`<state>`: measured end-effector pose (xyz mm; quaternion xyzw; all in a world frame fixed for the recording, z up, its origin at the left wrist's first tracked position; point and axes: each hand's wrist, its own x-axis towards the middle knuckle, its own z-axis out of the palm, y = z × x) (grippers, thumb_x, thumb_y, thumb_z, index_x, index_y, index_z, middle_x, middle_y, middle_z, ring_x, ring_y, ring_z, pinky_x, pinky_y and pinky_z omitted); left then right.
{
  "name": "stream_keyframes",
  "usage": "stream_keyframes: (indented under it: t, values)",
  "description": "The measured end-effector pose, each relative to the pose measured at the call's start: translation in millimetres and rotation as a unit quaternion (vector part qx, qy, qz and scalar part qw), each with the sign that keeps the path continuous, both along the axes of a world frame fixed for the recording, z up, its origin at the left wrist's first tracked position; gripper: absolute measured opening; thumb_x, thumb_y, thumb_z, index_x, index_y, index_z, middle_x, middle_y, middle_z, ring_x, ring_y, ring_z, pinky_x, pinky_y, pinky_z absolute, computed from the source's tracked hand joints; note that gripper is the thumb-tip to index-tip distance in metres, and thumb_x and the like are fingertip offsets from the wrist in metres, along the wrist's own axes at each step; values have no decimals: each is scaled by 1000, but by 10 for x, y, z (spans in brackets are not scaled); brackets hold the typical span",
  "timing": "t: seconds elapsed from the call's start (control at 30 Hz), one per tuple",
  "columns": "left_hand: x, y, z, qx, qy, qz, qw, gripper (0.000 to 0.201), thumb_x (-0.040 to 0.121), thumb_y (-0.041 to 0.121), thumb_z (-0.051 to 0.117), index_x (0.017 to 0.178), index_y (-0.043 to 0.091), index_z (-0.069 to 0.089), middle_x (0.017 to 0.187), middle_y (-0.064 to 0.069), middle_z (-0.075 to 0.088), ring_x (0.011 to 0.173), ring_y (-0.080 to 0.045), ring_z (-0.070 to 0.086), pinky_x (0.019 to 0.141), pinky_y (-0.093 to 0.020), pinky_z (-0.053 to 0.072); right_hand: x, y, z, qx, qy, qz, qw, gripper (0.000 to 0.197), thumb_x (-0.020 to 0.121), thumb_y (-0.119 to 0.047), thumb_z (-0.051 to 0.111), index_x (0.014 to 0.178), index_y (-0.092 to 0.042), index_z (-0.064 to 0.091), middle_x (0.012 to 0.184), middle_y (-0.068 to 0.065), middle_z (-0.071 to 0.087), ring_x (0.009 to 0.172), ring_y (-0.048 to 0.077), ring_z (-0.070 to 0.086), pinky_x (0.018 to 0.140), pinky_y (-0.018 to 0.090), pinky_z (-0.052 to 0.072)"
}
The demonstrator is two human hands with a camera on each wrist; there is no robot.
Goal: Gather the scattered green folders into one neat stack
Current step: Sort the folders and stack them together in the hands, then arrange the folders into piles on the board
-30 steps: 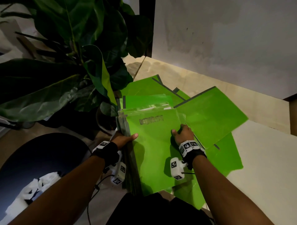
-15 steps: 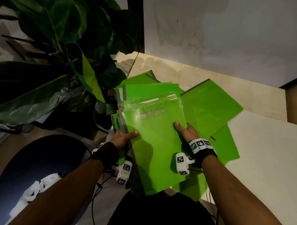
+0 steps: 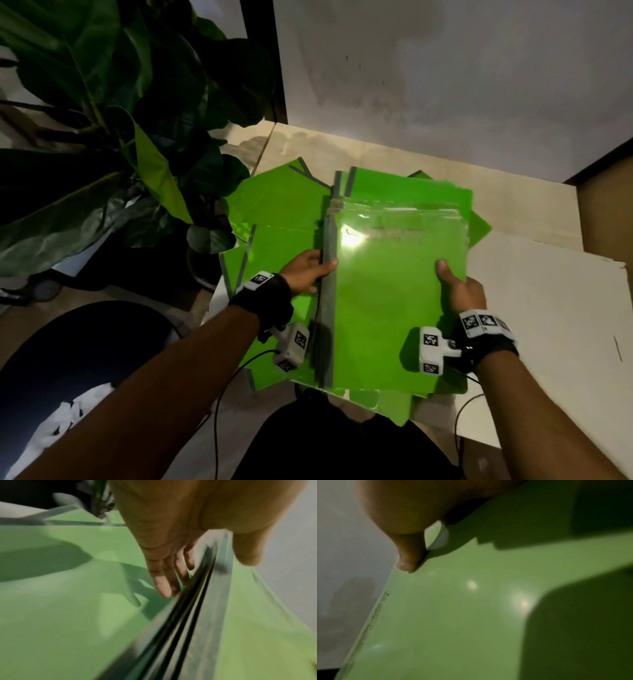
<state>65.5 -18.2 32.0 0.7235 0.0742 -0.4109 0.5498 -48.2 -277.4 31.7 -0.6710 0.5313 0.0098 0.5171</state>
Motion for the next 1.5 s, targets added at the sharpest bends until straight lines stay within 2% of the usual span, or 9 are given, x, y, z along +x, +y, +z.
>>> stream_keyframes:
  t: [0.1, 0.17, 0.23, 0.37, 0.5, 0.67, 0.8, 1.0, 1.5]
  values:
    - [-17, 240, -172, 132, -88, -9, 987, 62, 87, 26, 67, 138, 5, 39, 129, -12, 50, 120, -25, 49, 92, -31, 45, -154, -200, 12, -9, 21, -27, 999, 78, 77, -59, 68, 120, 4, 58, 106, 24, 63, 88, 38, 63, 77, 46, 53]
    - [-21, 506, -258, 350, -188, -59, 916, 80, 76, 37, 75, 140, 9, 37, 141, -13, 41, 131, -30, 40, 103, -40, 42, -308, -317, -50, -6, 45, -45, 998, 89, 72, -67, 66, 123, 6, 56, 114, 26, 63, 86, 38, 63, 72, 40, 51]
    - [-34, 756, -350, 467, -187, -42, 864, 100, 67, 39, 82, 145, 10, 25, 145, -16, 30, 135, -34, 32, 104, -48, 41, -464, -413, -150, -7, 70, -66, 995, 99, 66, -74, 65, 125, 4, 54, 116, 27, 62, 96, 43, 62, 83, 46, 51]
    - [-66, 978, -523, 440, -61, 0, 896, 130, 61, 33, 88, 150, 10, -4, 138, -22, 37, 129, -38, 40, 101, -43, 41, -698, -505, -281, -2, 100, -91, 991, 87, 74, -65, 66, 126, 3, 53, 108, 26, 60, 97, 46, 62, 92, 56, 49]
    - [5, 1045, -575, 484, -83, -69, 868, 100, 63, 40, 85, 139, 5, 31, 134, -19, 42, 125, -36, 44, 100, -39, 43, -858, -593, -450, 13, 124, -110, 986, 102, 66, -74, 65, 134, 0, 49, 130, 27, 56, 108, 46, 59, 97, 57, 45]
    - [405, 949, -408, 347, -202, -20, 916, 50, 86, 27, 65, 126, 1, 50, 127, -22, 54, 111, -35, 55, 90, -38, 44, -998, -866, -907, 18, 186, -101, 977, 132, 34, -97, 53, 126, -3, 57, 126, 25, 60, 107, 44, 60, 96, 55, 47]
    - [955, 518, 38, 299, -267, -94, 911, 58, 94, 28, 55, 142, 6, 32, 142, -16, 45, 127, -32, 47, 99, -36, 37, -927, -839, -712, 48, 184, -83, 978, 110, 61, -83, 57, 133, -1, 50, 133, 25, 54, 113, 44, 57, 100, 52, 44]
    - [1548, -460, 277, 332, -290, -195, 876, 38, 94, 28, 54, 125, 7, 50, 124, -21, 57, 112, -37, 54, 88, -36, 40, -963, -910, -607, 72, 165, -107, 978, 86, 82, -59, 63, 138, 3, 44, 142, 24, 46, 124, 42, 49, 105, 42, 39]
    - [1536, -1391, -706, 351, -160, -174, 906, 101, 58, 61, 79, 135, 6, 43, 127, -18, 56, 107, -36, 58, 89, -41, 51, -1194, -1293, -739, 65, 219, -119, 966, 83, 87, -59, 54, 137, 5, 44, 144, 24, 44, 128, 39, 46, 104, 38, 35]
